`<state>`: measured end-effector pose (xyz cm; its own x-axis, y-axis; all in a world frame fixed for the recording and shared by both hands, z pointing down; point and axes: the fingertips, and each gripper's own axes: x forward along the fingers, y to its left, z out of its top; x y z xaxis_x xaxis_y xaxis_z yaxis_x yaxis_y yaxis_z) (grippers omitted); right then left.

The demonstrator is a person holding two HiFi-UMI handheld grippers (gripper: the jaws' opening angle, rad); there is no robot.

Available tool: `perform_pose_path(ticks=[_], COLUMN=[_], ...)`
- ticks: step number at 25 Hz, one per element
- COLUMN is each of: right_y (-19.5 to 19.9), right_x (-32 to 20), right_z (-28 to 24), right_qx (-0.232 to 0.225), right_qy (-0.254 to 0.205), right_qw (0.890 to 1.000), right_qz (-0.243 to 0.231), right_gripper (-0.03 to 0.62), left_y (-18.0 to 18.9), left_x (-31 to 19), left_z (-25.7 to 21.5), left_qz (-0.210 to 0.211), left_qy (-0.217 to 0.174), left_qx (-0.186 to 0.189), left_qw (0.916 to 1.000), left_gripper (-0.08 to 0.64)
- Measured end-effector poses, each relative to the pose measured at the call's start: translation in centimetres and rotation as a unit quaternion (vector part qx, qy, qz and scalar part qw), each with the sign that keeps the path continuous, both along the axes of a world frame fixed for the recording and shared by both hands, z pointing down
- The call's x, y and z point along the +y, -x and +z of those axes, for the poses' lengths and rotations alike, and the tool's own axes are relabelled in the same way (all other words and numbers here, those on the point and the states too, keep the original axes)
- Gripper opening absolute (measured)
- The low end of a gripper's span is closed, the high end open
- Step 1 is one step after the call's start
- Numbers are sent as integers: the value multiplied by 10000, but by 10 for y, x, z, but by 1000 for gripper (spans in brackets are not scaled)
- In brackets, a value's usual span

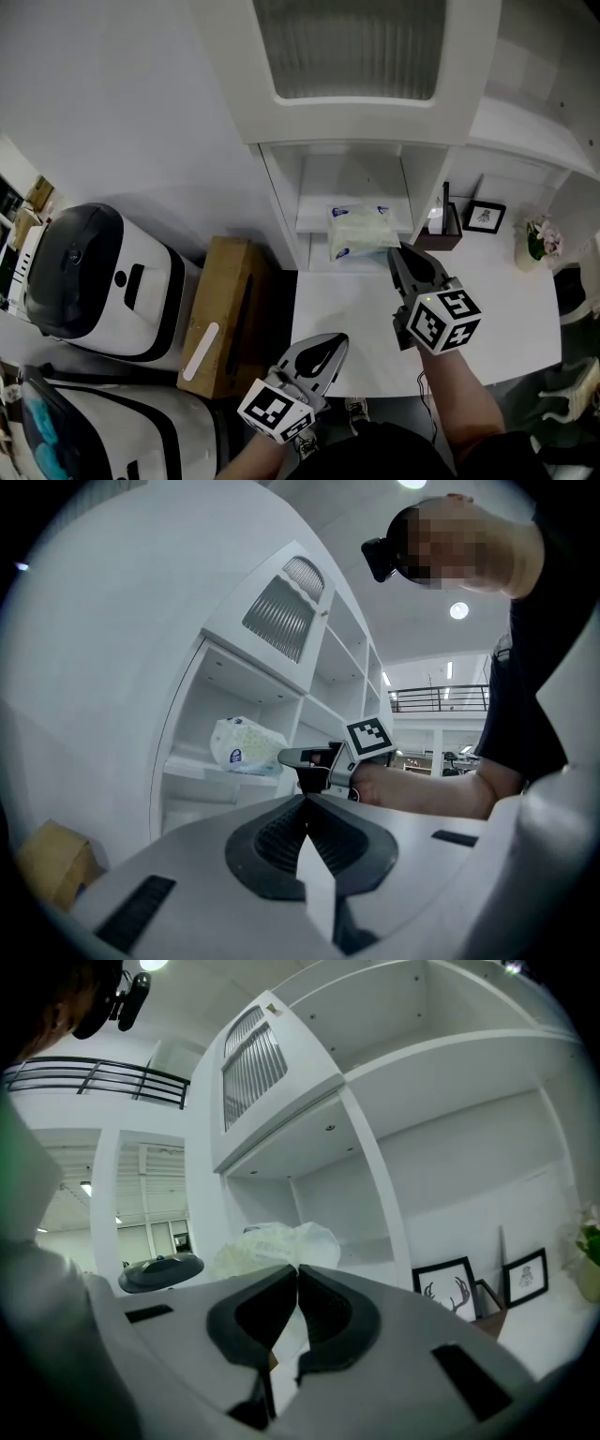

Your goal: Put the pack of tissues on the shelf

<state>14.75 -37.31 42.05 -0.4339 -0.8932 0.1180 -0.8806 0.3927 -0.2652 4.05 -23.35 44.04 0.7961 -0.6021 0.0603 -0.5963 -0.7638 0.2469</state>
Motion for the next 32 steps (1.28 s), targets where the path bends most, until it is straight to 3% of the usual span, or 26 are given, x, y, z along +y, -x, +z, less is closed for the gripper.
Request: perform_pose_path(ticks=[10,32], right_y=[-1,-2], right_x=[-44,-96], right_z=[5,24], right_qx=[-140,177], right_qy=[145,467], right_qw=[9996,9971], right_qz=[185,568], right_gripper=[8,8], left_y=[0,4], left_x=[-17,-14], left_z=[5,13], left_qz=[-146,-355], left_qy=[22,162], left_qx=[-58,-84], left_qw=[9999,9992], left_gripper=[5,5])
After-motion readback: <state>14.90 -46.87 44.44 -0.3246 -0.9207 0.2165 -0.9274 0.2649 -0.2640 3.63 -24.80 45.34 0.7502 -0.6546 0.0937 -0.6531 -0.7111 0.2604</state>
